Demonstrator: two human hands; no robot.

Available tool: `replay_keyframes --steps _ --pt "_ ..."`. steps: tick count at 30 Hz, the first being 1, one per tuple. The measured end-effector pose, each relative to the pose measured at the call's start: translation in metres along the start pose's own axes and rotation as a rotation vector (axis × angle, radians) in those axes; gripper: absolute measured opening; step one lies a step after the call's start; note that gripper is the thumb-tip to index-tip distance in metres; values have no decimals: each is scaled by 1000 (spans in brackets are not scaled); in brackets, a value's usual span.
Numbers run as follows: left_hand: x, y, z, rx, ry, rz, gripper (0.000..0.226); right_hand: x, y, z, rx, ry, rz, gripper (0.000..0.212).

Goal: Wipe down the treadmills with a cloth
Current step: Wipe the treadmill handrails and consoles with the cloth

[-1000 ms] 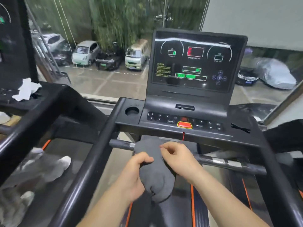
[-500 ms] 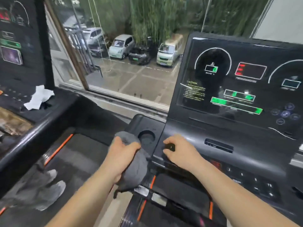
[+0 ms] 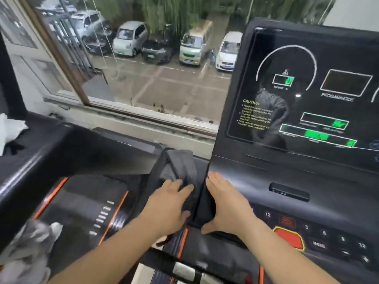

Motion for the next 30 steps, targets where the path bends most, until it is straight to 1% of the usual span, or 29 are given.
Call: replay_keyframes --steps 1,2,3,4,5,6,8,9,10,12,14,15,17,18,20,21,22,23,24,26,27,28,29,30 --pt "4 1 -4 104 -93 40 67 3 -1 0 -15 -7 4 161" --pt "6 0 -6 180 -187 47 63 5 -2 -1 -32 -12 -8 161" --pt "9 -2 -10 180 -270 -1 64 6 -3 -2 -44 -17 -18 161" --pt "11 -2 -15 141 -322 -83 69 6 -3 -4 -39 -24 -25 161" --pt "13 3 -22 120 -337 -184 77 6 -1 -5 -30 -30 -33 159" --pt "15 9 -31 153 -349 -216 85 4 4 -7 -1 -37 -33 156" --pt "23 15 -44 290 -375 -164 94 0 17 -6 55 -56 -9 143" --pt "26 14 -45 349 -400 -123 93 -3 24 -7 47 -51 -4 138" --pt "27 11 -42 391 -413 -85 88 -5 30 -11 35 -46 -13 136" --pt "34 1 -34 394 -404 -10 69 -4 32 -15 21 -58 -8 133" --pt "41 0 -19 300 -306 63 49 -2 33 -17 7 -71 -2 131" --pt "43 1 -10 242 -216 76 43 -2 34 -17 5 -69 -7 130" --pt "52 5 8 63 35 79 38 -4 34 -17 -12 -56 -31 131" --pt "57 7 13 -78 178 77 39 -5 34 -17 -15 -54 -41 132" --pt "67 12 15 -459 424 27 48 -5 32 -18 19 -82 -51 134" --pt "71 13 12 -659 499 1 53 -4 31 -18 49 -101 -45 135" --pt "74 15 8 -819 529 -25 55 -3 31 -18 76 -114 -33 134" --pt "75 15 5 -914 506 -55 55 -3 32 -19 91 -124 -26 134" --pt "73 17 3 -955 439 -75 51 -4 32 -19 91 -128 -26 133" --pt "62 15 2 -909 231 -124 32 -4 29 -19 87 -125 -25 132" --pt "59 11 0 -824 100 -152 25 -5 28 -19 93 -123 -20 132" --pt "56 8 -4 -687 -37 -176 24 -5 27 -18 100 -120 -16 132" --pt "52 6 -12 -500 -160 -202 27 -5 27 -18 103 -118 -17 133" --pt "49 8 -22 -276 -258 -209 36 -5 27 -18 97 -119 -22 134"
Point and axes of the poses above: each hand's wrist, its own x-axis towards the middle knuckle, its own y-axis out of the back of the hand, z = x × y, the point moved 3 cm from there along x, towards the middle knuckle, and after that the axes turned 14 degrees about -z, right-handed, at the moved point
